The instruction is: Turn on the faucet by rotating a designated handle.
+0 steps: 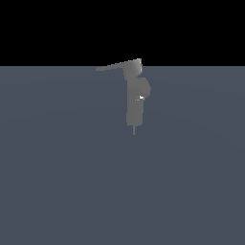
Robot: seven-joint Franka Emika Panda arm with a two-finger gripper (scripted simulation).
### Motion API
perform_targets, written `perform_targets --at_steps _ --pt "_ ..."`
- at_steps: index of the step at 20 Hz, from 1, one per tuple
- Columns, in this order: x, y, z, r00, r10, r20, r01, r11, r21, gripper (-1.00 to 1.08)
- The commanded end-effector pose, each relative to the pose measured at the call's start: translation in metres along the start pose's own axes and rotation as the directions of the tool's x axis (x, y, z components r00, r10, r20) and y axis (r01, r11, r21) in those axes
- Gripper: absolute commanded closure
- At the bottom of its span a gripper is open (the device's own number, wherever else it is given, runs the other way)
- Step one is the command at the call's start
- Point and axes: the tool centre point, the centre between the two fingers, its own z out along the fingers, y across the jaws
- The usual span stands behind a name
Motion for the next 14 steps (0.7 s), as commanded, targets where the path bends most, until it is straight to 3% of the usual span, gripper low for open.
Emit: perform_targets --at_steps 1,7,14 --pt "0.017 -0.004 0.002 0.997 0.070 0.018 -0.070 0.997 0.016 1.08" --pt "0.057 -0.013 0.011 0.969 0.237 0.064 -0.240 0.970 0.034 1.08" --pt "0.105 -0.023 0.029 0.897 0.427 0.111 -0.432 0.902 0.024 1.08"
